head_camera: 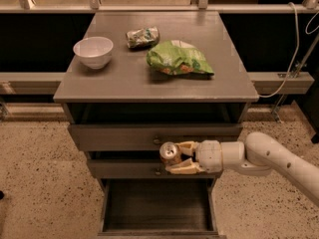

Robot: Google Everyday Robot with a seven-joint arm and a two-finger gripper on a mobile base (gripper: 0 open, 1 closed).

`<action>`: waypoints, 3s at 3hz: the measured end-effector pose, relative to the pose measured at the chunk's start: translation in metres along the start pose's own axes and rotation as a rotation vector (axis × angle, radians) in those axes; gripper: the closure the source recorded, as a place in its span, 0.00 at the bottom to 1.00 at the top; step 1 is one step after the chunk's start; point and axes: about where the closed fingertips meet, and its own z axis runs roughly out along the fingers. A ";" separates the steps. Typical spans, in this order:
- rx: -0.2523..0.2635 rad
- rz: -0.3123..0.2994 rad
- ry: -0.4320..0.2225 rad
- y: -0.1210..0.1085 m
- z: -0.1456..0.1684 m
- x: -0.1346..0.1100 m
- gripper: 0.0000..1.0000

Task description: Place orange can into bottom drawer

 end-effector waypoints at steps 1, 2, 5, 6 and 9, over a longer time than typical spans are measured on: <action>0.069 -0.060 -0.117 -0.003 0.002 0.058 1.00; 0.037 0.020 -0.161 0.014 0.008 0.142 1.00; -0.010 0.359 -0.112 0.092 0.019 0.316 1.00; 0.019 0.374 -0.080 0.079 0.027 0.353 1.00; 0.022 0.291 -0.097 0.063 0.028 0.415 0.57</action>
Offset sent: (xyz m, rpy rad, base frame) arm -0.0097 -0.0567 -0.2787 0.2312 0.2040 -0.0023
